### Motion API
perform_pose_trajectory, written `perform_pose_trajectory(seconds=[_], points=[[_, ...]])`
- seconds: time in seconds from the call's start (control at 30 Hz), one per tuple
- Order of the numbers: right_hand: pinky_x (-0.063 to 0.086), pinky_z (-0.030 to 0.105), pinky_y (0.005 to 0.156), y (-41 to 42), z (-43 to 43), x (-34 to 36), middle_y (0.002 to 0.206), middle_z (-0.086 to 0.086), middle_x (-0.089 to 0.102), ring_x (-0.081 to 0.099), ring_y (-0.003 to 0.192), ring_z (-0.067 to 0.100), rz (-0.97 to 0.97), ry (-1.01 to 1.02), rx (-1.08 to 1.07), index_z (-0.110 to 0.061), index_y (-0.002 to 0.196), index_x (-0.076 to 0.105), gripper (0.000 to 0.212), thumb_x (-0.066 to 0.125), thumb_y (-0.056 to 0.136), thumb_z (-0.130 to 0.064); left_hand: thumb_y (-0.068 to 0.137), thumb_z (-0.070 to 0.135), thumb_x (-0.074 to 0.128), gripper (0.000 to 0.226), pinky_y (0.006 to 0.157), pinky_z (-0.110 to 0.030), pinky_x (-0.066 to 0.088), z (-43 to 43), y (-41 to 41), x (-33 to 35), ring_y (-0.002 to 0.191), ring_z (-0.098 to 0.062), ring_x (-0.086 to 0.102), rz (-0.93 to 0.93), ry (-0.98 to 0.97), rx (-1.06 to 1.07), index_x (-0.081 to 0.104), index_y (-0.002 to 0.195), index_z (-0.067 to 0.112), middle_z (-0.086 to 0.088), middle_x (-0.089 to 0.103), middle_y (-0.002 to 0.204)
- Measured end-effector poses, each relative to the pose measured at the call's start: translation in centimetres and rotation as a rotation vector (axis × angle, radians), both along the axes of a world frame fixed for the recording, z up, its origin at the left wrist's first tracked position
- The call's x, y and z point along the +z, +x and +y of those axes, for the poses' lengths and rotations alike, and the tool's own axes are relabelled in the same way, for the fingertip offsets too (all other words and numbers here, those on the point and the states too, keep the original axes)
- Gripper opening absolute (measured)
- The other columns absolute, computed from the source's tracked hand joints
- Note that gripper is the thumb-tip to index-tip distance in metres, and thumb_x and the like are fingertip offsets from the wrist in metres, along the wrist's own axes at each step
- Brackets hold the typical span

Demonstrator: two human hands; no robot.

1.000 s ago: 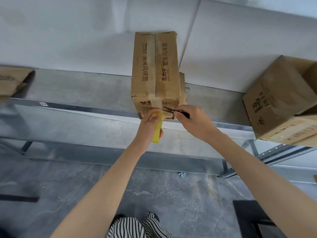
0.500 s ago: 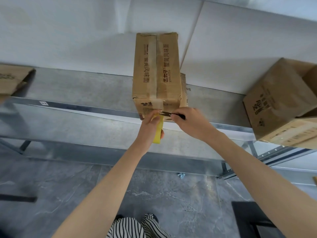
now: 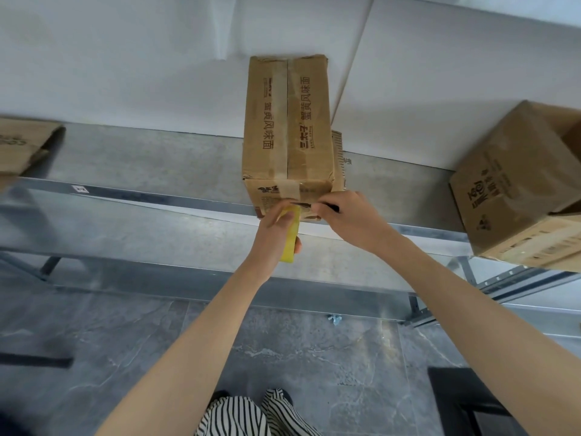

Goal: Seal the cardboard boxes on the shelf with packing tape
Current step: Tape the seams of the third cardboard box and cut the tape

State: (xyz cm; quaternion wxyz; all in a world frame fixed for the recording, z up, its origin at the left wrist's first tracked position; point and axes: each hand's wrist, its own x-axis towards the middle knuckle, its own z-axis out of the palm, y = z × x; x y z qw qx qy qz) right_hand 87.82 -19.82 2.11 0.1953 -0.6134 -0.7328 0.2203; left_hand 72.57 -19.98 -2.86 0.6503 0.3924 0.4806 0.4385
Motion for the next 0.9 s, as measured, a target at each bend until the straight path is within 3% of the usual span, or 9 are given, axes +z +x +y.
perform_pose_trajectory(seconds=[0.07, 0.17, 0.27, 0.4, 0.5, 0.63, 0.77, 0.83, 0.9], points=[[0.032, 0.013, 0.049, 0.4, 0.0, -0.1, 0.066, 0.011, 0.058, 0.042, 0.049, 0.001, 0.017, -0.006, 0.004, -0.001, 0.078, 0.064, 0.033, 0.049, 0.096, -0.024, 0.097, 0.012, 0.045, 0.021, 0.044, -0.027, 0.045, -0.1, 0.0, 0.0, 0.045, -0.02, 0.051, -0.007, 0.0, 0.002, 0.061, 0.091, 0.023, -0.015, 0.053, 0.098], [0.035, 0.011, 0.05, 2.2, -0.1, -0.5, 0.072, 0.001, 0.064, 0.051, 0.056, 0.003, 0.019, -0.016, -0.032, -0.013, 0.084, 0.069, 0.024, 0.051, 0.095, -0.025, 0.098, 0.011, 0.043, 0.024, 0.045, -0.027, 0.046, -0.1, -0.1, 0.2, 0.045, -0.018, 0.051, -0.012, 0.009, -0.003, 0.062, 0.093, 0.024, -0.023, 0.053, 0.109], [0.039, 0.025, 0.057, 5.6, -0.1, -1.6, 0.076, 0.002, 0.066, 0.056, 0.065, 0.014, -0.052, -0.006, -0.136, -0.012, 0.085, 0.068, 0.021, 0.051, 0.094, -0.021, 0.099, 0.008, 0.04, 0.026, 0.047, -0.028, 0.046, -0.2, -0.2, 0.4, 0.044, -0.018, 0.051, -0.021, 0.031, -0.018, 0.062, 0.095, 0.022, -0.026, 0.051, 0.12], [0.038, 0.027, 0.057, 8.7, 1.1, -4.5, 0.075, 0.004, 0.061, 0.053, 0.067, 0.023, -0.047, 0.016, -0.349, -0.009, 0.082, 0.063, 0.02, 0.051, 0.094, -0.02, 0.1, 0.009, 0.04, 0.025, 0.048, -0.027, 0.046, -0.3, -0.1, 0.4, 0.044, -0.018, 0.052, -0.009, 0.043, -0.009, 0.061, 0.094, 0.021, -0.028, 0.053, 0.117], [0.034, 0.027, 0.055, 9.1, 3.1, -6.7, 0.081, 0.007, 0.06, 0.05, 0.069, 0.021, -0.091, 0.036, -0.416, -0.008, 0.096, 0.065, 0.021, 0.05, 0.096, -0.023, 0.099, 0.008, 0.039, 0.026, 0.046, -0.025, 0.045, -0.2, 0.0, 0.2, 0.043, -0.018, 0.052, -0.014, 0.04, 0.006, 0.061, 0.094, 0.021, -0.026, 0.054, 0.108], [0.043, 0.039, 0.082, 9.2, 5.3, -8.8, 0.111, 0.014, 0.056, 0.049, 0.102, 0.03, -0.225, 0.036, -0.473, -0.017, 0.118, 0.064, 0.031, 0.048, 0.097, -0.033, 0.098, 0.007, 0.039, 0.026, 0.047, -0.026, 0.044, -0.2, 0.0, 0.0, 0.043, -0.019, 0.05, -0.039, 0.048, 0.021, 0.061, 0.094, 0.021, -0.02, 0.055, 0.1], [0.032, 0.046, 0.1, 8.9, 6.3, -8.9, 0.133, 0.012, 0.044, 0.037, 0.122, 0.033, -0.379, -0.124, -0.5, -0.02, 0.131, 0.053, 0.04, 0.047, 0.096, -0.04, 0.099, 0.006, 0.039, 0.027, 0.046, -0.025, 0.043, -0.3, 0.3, -0.1, 0.041, -0.019, 0.05, -0.044, 0.043, 0.036, 0.061, 0.094, 0.021, -0.02, 0.054, 0.102], [0.025, 0.049, 0.107, 7.3, 6.6, -6.6, 0.146, 0.01, 0.035, 0.029, 0.134, 0.031, -0.23, -0.047, -0.567, -0.02, 0.14, 0.041, 0.049, 0.048, 0.096, -0.039, 0.098, 0.006, 0.039, 0.026, 0.045, -0.024, 0.043, -0.3, 0.3, 0.0, 0.041, -0.018, 0.05, -0.046, 0.036, 0.039, 0.061, 0.094, 0.02, -0.02, 0.054, 0.102], [0.026, 0.046, 0.111, 4.8, 6.3, -3.1, 0.146, 0.011, 0.038, 0.03, 0.136, 0.028, 0.047, 0.27, -0.549, -0.014, 0.14, 0.044, 0.047, 0.047, 0.097, -0.034, 0.098, 0.007, 0.041, 0.025, 0.044, -0.024, 0.044, -0.3, 0.4, 0.1, 0.041, -0.018, 0.05, -0.041, 0.03, 0.043, 0.061, 0.092, 0.022, -0.018, 0.054, 0.101]])
